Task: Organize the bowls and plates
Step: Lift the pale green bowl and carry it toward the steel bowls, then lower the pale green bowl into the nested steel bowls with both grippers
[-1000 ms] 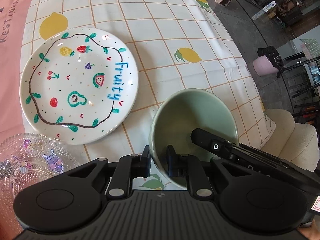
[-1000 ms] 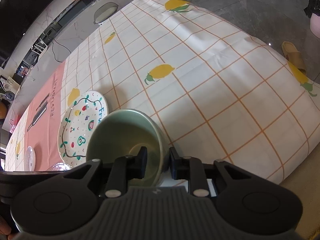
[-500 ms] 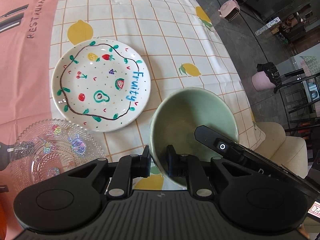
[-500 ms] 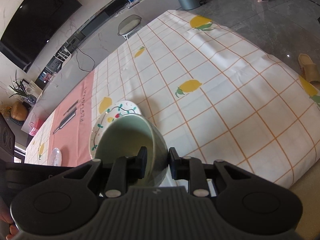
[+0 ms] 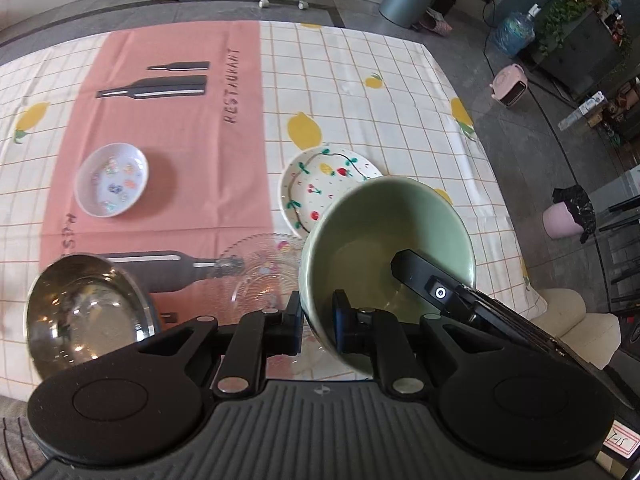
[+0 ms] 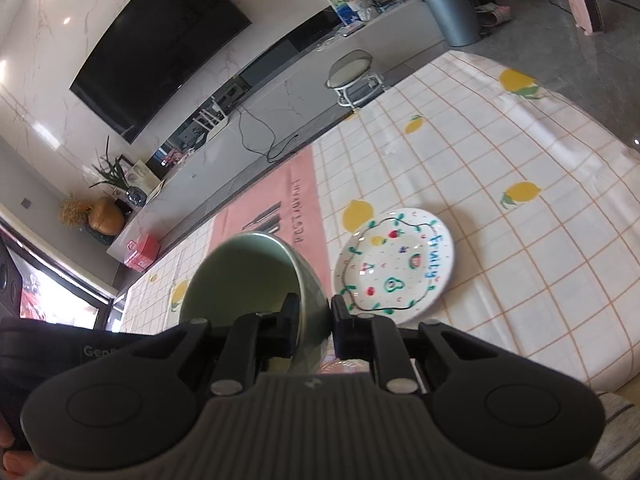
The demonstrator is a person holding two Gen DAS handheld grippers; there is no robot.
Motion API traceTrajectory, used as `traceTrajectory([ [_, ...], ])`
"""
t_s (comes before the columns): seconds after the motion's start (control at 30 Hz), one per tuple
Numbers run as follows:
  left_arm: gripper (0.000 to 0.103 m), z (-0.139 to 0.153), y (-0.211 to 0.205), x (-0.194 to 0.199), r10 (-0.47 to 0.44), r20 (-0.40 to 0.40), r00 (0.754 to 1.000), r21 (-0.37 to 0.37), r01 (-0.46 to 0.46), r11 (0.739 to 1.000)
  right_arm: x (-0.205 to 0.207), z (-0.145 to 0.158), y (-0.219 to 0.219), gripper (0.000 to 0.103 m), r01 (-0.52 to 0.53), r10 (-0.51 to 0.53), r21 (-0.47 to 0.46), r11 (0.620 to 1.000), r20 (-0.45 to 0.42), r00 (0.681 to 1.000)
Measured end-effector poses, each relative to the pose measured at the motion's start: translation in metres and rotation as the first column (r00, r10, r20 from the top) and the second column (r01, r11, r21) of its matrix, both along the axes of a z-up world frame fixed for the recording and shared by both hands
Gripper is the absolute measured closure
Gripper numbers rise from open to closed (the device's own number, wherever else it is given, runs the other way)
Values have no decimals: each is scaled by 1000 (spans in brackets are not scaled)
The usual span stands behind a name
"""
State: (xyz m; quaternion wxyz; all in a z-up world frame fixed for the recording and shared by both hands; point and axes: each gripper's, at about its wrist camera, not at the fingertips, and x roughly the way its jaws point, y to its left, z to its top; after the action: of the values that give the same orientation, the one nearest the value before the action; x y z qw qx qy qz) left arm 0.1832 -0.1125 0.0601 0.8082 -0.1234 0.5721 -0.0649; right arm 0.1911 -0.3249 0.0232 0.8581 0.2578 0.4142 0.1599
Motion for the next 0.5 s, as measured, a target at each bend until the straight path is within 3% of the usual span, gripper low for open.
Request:
traceTrajectory([
  [0.27,88,30,85,-48,95,56,994,-13,-95,995,-28,34,83,88,-163,163,-8,987,85,983],
  [0.5,88,14,139,-72,133,37,990,-60,-130,990,-48,36,150,88,-283,291,-87,955,90,953],
])
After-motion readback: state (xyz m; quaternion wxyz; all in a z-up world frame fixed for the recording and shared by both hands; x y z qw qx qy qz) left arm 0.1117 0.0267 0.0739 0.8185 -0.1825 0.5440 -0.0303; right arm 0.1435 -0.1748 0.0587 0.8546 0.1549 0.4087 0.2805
